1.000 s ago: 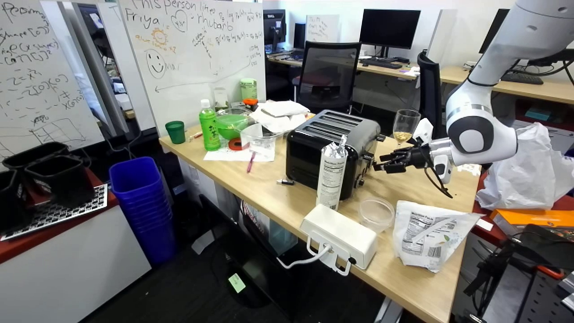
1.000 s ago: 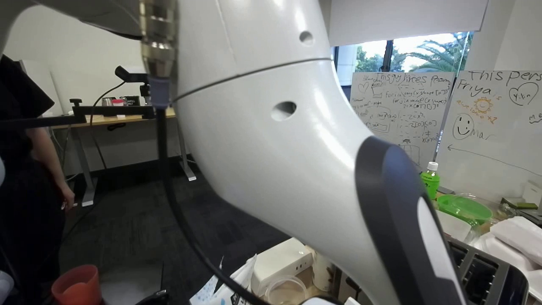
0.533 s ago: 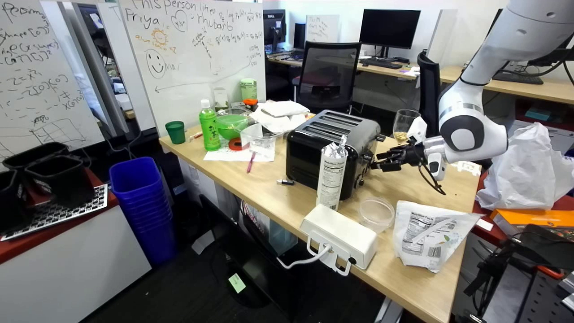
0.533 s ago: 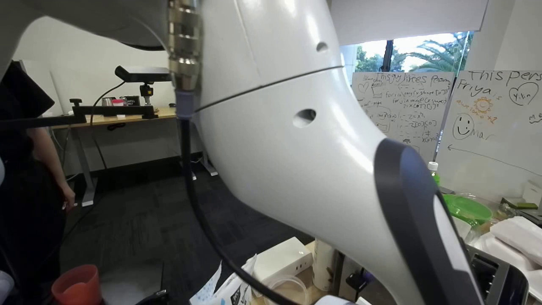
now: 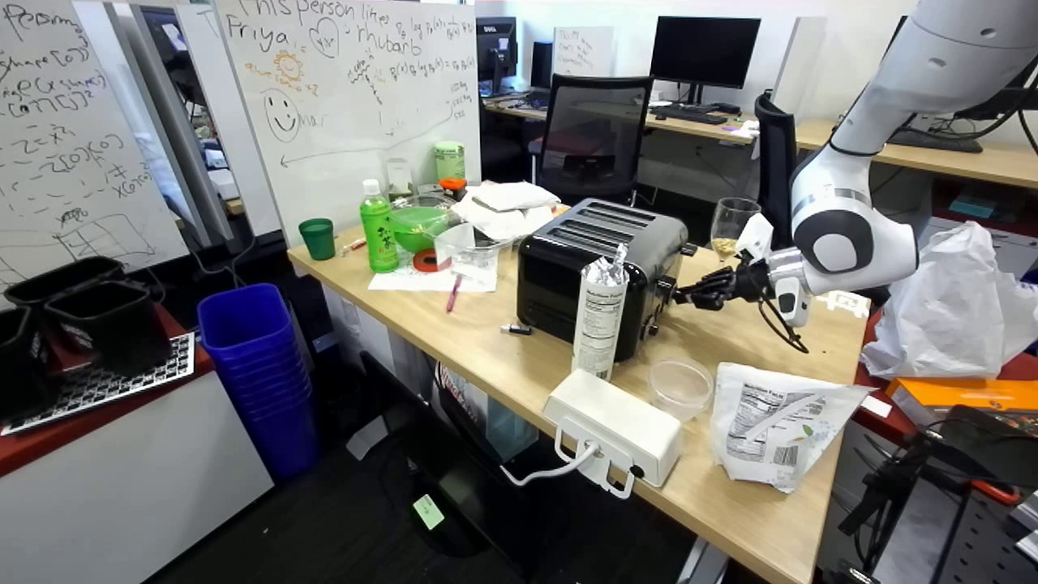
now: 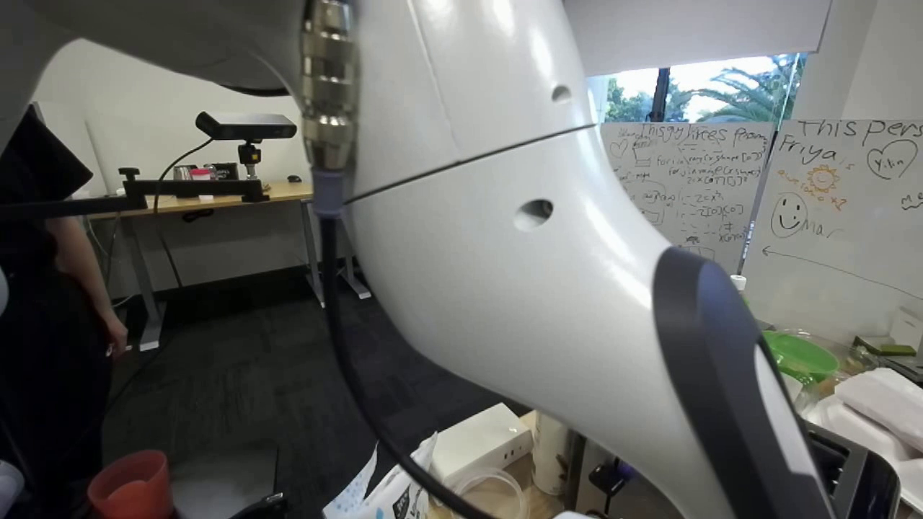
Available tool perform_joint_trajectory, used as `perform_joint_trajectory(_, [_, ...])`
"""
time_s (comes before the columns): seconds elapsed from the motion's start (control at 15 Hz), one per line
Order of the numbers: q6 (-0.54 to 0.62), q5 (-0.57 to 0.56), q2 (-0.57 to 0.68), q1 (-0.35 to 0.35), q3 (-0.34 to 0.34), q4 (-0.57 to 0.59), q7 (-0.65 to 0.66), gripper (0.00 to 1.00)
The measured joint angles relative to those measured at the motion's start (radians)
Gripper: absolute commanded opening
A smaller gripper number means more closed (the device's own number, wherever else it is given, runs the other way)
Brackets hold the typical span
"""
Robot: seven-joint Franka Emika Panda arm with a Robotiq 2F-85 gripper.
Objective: Turn the bottom right knob of the toaster to the left
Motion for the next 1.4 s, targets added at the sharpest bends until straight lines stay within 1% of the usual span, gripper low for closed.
perform_joint_trajectory(0.07, [0.001, 0.0, 0.0, 0.0, 0.0, 0.001, 0.0, 0.05])
perform_joint_trajectory(0.53, [0.006, -0.001, -0.001, 0.001, 0.001, 0.002, -0.003, 0.05])
perform_joint_trajectory(0.73, [0.025, -0.001, -0.006, 0.007, 0.001, 0.003, -0.034, 0.05])
perform_joint_trajectory(0.87, [0.059, 0.001, -0.011, 0.018, 0.001, 0.007, -0.073, 0.05])
perform_joint_trajectory(1.2, [0.197, 0.025, -0.033, 0.07, -0.003, 0.02, -0.18, 0.05])
perform_joint_trajectory(1.4, [0.258, 0.045, -0.038, 0.097, -0.006, 0.029, -0.246, 0.05])
